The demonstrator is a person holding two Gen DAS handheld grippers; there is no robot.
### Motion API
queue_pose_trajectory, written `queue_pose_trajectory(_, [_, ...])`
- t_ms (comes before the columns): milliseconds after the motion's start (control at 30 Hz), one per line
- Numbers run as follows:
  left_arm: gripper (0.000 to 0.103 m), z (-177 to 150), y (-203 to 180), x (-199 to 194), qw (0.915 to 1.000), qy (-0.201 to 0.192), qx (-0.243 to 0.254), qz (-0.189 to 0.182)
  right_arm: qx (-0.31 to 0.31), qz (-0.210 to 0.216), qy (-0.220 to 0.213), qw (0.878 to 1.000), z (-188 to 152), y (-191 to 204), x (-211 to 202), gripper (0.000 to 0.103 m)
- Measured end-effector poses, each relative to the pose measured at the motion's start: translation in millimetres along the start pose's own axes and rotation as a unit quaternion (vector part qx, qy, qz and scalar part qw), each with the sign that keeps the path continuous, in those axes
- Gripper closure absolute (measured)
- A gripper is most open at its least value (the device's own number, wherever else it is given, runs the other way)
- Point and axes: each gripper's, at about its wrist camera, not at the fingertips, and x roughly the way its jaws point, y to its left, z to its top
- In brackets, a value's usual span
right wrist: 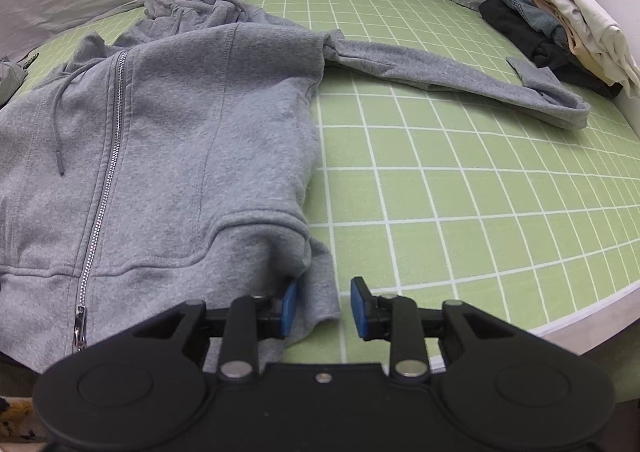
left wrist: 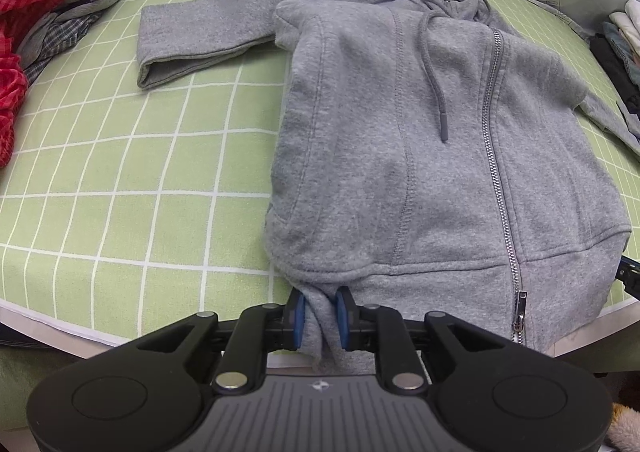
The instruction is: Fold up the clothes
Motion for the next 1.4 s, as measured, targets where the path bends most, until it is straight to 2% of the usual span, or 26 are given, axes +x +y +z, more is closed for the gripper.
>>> queue_pose_trajectory(133, [0.074,10,2,-13,0.9993,-0.031,-0.023,-0.004,0.027,-0.010,-0.015,0.999,8,-14,2,0.061])
queue_pose_trajectory(233, [0.064,22,-11,-23,0.9983,-0.057,-0.012,0.009,0.048,-0.018,-0.026,0.998,14,-25,3,0.051])
queue_pose_trajectory(300, [0.057,31,-22,-28,0.9977,-0.066,-0.008,0.015,0.071,-0.024,-0.037,0.996,23,-42,4,0.033])
queue_pose_trajectory(400, [0.047,42,-34,-39,0.9948,-0.093,-0.016,0.037,0.085,-0.041,-0.046,0.994,34,-64,8,0.017])
queue_pose_trajectory(433, [0.045,47,-36,-43,0.9934,-0.101,-0.027,0.047,0.089,-0.045,-0.049,0.994,37,-72,10,0.015])
queue_pose_trajectory(500, [0.043,56,-40,-49,0.9899,-0.114,-0.056,0.065,0.084,-0.046,-0.046,0.994,44,-89,16,0.001])
queue_pose_trajectory(600, [0.036,70,-50,-56,0.9839,-0.129,-0.089,0.086,0.075,-0.047,-0.043,0.995,58,-115,26,0.001])
queue_pose_trajectory(733, [0.034,85,-86,-44,0.9854,-0.121,-0.076,0.093,0.058,-0.051,-0.043,0.996,81,-149,42,0.000])
queue_pose_trajectory(800, [0.028,92,-110,-32,0.9866,-0.116,-0.075,0.087,0.043,-0.062,-0.053,0.996,97,-163,50,0.000])
queue_pose_trajectory(900, [0.027,105,-134,-16,0.9880,-0.106,-0.093,0.065,0.021,-0.078,-0.069,0.994,121,-183,61,0.000])
queue_pose_trajectory(1000, [0.027,128,-161,3,0.9892,-0.098,-0.093,0.057,0.006,-0.091,-0.083,0.992,144,-204,73,0.000])
queue_pose_trajectory(1100, [0.025,156,-179,18,0.9905,-0.097,-0.079,0.057,0.035,-0.090,-0.083,0.992,169,-236,90,0.000])
queue_pose_trajectory(1233, [0.022,203,-191,45,0.9911,-0.097,-0.074,0.054,0.088,-0.089,-0.072,0.990,184,-267,120,0.000])
queue_pose_trajectory(1400, [0.022,265,-201,90,0.9925,-0.087,-0.085,0.015,0.153,-0.087,-0.057,0.983,204,-307,157,0.001])
